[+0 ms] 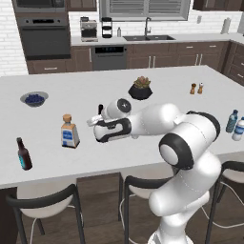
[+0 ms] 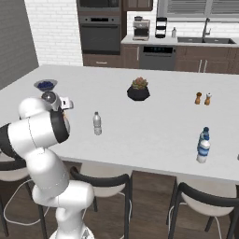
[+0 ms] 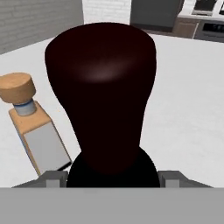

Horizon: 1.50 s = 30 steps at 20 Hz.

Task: Move the plastic bottles in the middle to the plastics group, and the glass bottles in the middle to the glass group.

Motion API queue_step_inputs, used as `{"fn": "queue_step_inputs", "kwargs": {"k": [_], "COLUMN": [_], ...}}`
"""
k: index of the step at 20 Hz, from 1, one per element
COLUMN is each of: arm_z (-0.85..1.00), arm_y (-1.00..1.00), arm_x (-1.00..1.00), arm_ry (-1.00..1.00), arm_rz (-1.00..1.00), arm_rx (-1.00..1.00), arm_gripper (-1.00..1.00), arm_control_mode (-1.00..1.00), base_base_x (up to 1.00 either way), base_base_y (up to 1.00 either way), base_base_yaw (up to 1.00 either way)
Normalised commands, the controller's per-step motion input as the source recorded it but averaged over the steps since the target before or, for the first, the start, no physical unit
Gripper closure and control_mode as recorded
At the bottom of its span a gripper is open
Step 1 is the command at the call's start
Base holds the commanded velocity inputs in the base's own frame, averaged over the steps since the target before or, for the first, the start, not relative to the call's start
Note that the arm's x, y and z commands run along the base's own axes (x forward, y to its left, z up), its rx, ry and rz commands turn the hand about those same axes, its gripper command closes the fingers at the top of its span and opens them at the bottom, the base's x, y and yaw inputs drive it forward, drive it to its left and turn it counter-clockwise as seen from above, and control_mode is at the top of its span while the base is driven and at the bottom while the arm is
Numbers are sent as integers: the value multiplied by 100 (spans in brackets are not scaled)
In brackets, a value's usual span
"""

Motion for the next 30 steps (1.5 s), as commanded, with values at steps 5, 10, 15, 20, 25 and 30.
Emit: {"fn": "queue_step_inputs", "kwargs": {"k": [5,10,15,20,25,30], "arm_z": [-20,0,-4,-8,-33,-34], "arm_y": [23,28,26,13,12,10], "arm_x": [15,18,3,0,3,1], "arm_ry": [0,0,0,0,0,0], "arm_rz": [5,6,2,1,0,0], "arm_rx": [0,0,0,0,0,0], "arm_gripper": [100,100,100,100,100,100], "arm_control_mode": [-100,-100,-100,-100,-100,-100], "base_base_x": [0,0,0,0,0,0], "base_base_y": [0,0,0,0,0,0], "base_base_yaw": [0,0,0,0,0,0]}}
